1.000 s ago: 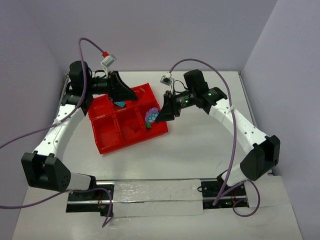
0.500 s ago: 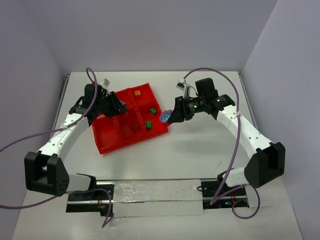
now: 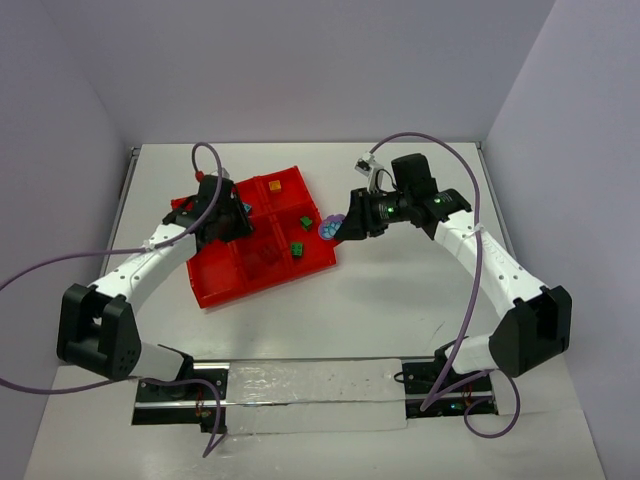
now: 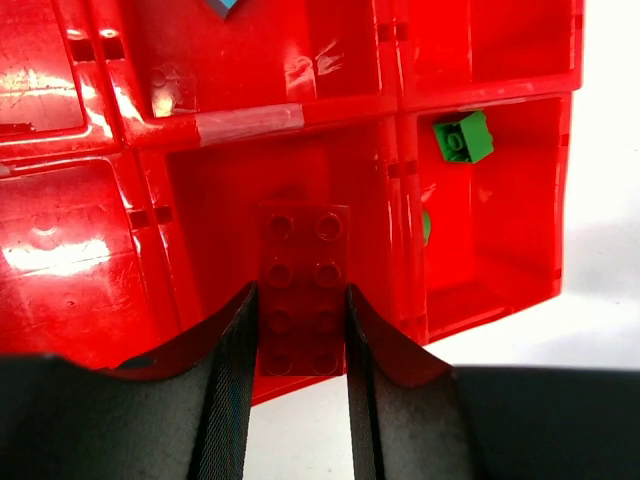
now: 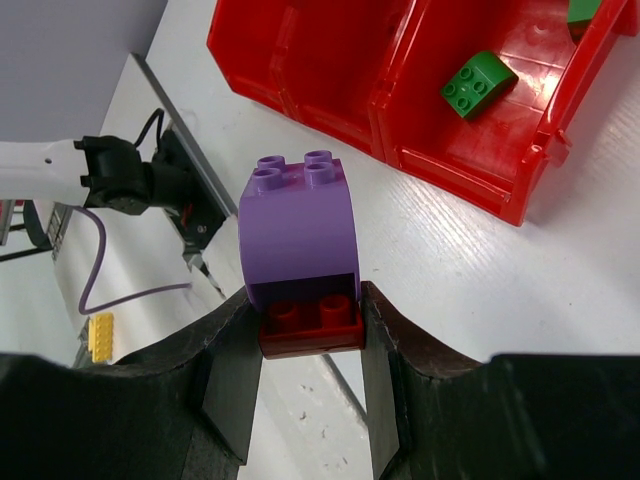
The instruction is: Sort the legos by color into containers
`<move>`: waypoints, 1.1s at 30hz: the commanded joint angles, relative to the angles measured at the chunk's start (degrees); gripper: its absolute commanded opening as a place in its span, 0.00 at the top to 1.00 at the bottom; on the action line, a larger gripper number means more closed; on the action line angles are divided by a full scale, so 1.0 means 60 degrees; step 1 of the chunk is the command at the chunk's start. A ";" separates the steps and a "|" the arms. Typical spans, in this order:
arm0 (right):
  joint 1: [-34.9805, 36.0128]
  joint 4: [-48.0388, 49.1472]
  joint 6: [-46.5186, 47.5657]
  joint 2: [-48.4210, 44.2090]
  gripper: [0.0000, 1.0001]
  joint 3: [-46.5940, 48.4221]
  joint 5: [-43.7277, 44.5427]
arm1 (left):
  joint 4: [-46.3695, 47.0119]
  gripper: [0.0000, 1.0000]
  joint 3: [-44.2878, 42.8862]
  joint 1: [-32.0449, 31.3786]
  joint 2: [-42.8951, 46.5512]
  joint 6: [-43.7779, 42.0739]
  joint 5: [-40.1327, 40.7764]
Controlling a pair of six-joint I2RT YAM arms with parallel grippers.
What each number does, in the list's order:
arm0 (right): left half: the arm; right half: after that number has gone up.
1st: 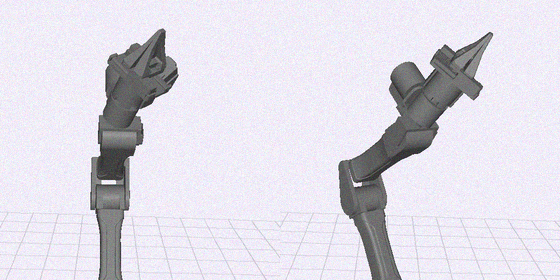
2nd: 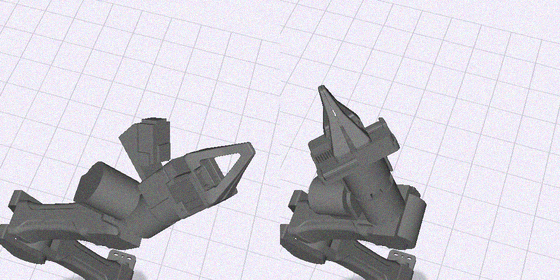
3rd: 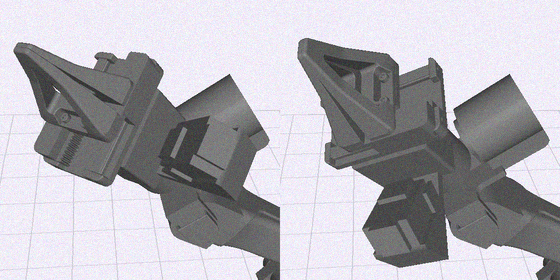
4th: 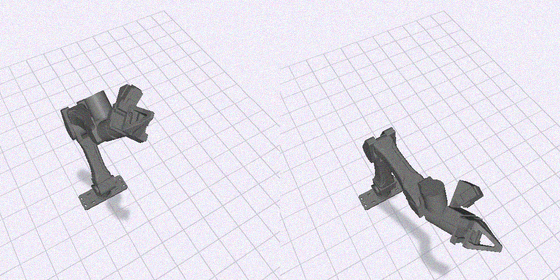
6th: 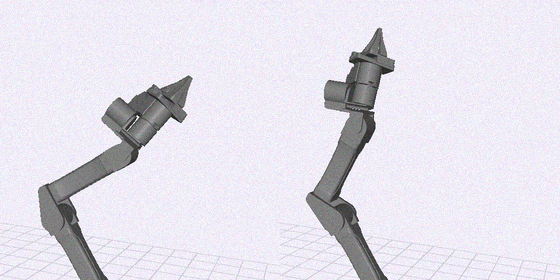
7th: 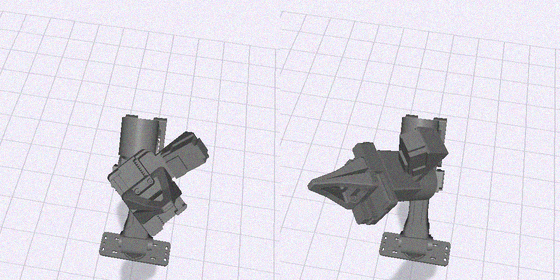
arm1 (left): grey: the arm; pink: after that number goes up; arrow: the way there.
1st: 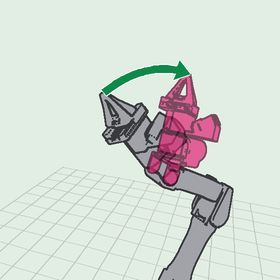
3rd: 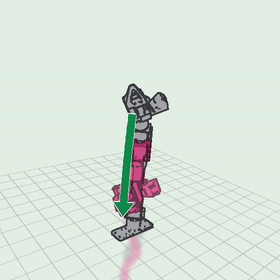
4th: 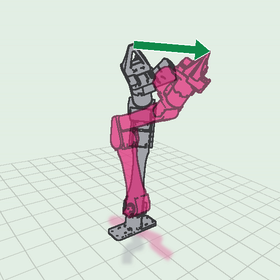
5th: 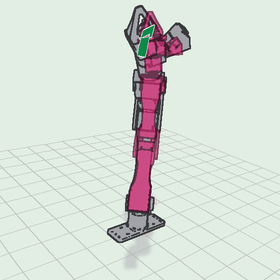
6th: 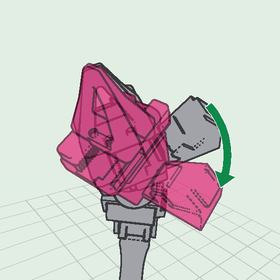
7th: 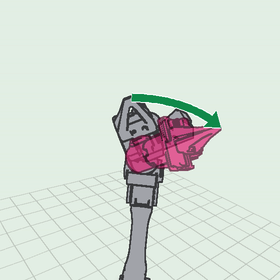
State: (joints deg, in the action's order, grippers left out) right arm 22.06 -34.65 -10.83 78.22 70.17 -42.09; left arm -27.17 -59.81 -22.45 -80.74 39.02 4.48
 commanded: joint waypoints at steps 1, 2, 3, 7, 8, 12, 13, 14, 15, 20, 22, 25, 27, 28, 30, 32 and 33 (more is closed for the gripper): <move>-0.0044 0.0500 -0.0054 -0.0292 1.00 0.0419 0.0012 | -0.0099 0.58 -0.0153 -0.0316 -0.0120 0.0174 0.0554; -0.0045 0.0525 -0.0067 -0.0202 1.00 0.0419 -0.0032 | -0.0167 0.46 -0.0232 -0.0372 -0.0189 0.0198 0.0625; -0.0045 0.0551 -0.0070 -0.0175 1.00 0.0419 -0.0076 | -0.0207 0.38 -0.0256 -0.0389 -0.0209 0.0205 0.0665; -0.0036 0.0605 -0.0114 -0.0043 1.00 0.0478 -0.0259 | -0.0493 0.18 -0.0637 -0.0418 -0.0166 -0.0069 0.0665; -0.0030 0.0597 -0.0106 -0.0035 1.00 0.0486 -0.0282 | -0.0620 0.15 -0.0807 -0.0418 -0.0150 -0.0151 0.0581; -0.0030 0.0473 0.0036 -0.0062 1.00 0.0553 -0.0480 | -0.1083 0.17 -0.2061 -0.0399 0.0067 -0.0924 -0.0712; -0.0028 0.0471 0.0069 -0.0093 1.00 0.0564 -0.0547 | -0.1066 0.20 -0.2276 -0.0351 0.0166 -0.1053 -0.0849; -0.0016 0.0452 0.0130 -0.0148 1.00 0.0552 -0.0694 | -0.0822 0.21 -0.2521 -0.0162 0.0367 -0.1285 -0.1922; -0.0004 0.0434 0.0191 -0.0203 1.00 0.0540 -0.0840 | -0.0578 0.22 -0.2766 0.0027 0.0569 -0.1517 -0.2995; 0.0110 0.0417 0.0431 -0.0407 1.00 0.0559 -0.1247 | 0.1654 0.18 -0.2646 0.0828 0.0847 -0.1469 -0.9325; 0.0218 0.0305 0.0566 -0.0373 1.00 0.0682 -0.1386 | 0.2981 0.14 -0.2258 0.0813 0.0751 -0.0535 -1.1192; 0.0445 0.0031 0.0745 -0.0285 1.00 0.0972 -0.1258 | 0.4932 0.10 -0.1763 0.0589 0.0530 0.0389 -1.2335; 0.0538 -0.0122 0.0844 -0.0196 0.99 0.1148 -0.1320 | 0.4641 0.09 -0.1838 0.0366 0.0340 0.0046 -1.2329; 0.0616 -0.0277 0.0888 -0.0141 0.99 0.1315 -0.1411 | 0.4041 0.09 -0.2031 0.0225 0.0198 -0.0418 -1.2306; 0.0719 -0.0449 0.1068 -0.0023 1.00 0.1516 -0.1580 | 0.3623 0.10 -0.2203 0.0124 0.0049 -0.0810 -1.2374; 0.0822 -0.0594 0.1189 0.0062 1.00 0.1727 -0.1694 | 0.3353 0.10 -0.2324 0.0082 -0.0090 -0.1228 -1.2550; 0.0845 -0.0643 0.1226 0.0085 1.00 0.1773 -0.1755 | 0.3209 0.10 -0.2336 0.0080 -0.0129 -0.1375 -1.2625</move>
State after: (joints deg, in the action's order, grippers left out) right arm 25.94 -36.79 -6.12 78.25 76.79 -49.40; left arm -7.05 -71.42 -21.59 -80.24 35.74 -64.69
